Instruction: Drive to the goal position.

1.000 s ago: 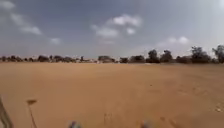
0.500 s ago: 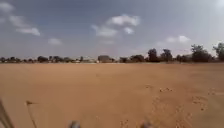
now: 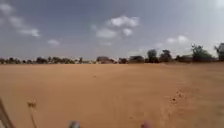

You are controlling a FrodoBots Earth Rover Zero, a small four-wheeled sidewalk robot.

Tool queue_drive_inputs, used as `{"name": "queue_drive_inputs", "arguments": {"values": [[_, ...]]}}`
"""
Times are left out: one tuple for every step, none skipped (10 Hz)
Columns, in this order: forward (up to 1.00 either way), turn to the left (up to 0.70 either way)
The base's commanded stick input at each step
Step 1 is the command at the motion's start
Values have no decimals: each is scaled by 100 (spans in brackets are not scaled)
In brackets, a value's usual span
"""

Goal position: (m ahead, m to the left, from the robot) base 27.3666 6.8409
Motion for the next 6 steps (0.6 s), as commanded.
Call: {"name": "queue_drive_inputs", "arguments": {"values": [[100, 0], [100, 0], [100, 0], [100, 0], [100, 0], [100, 0]]}}
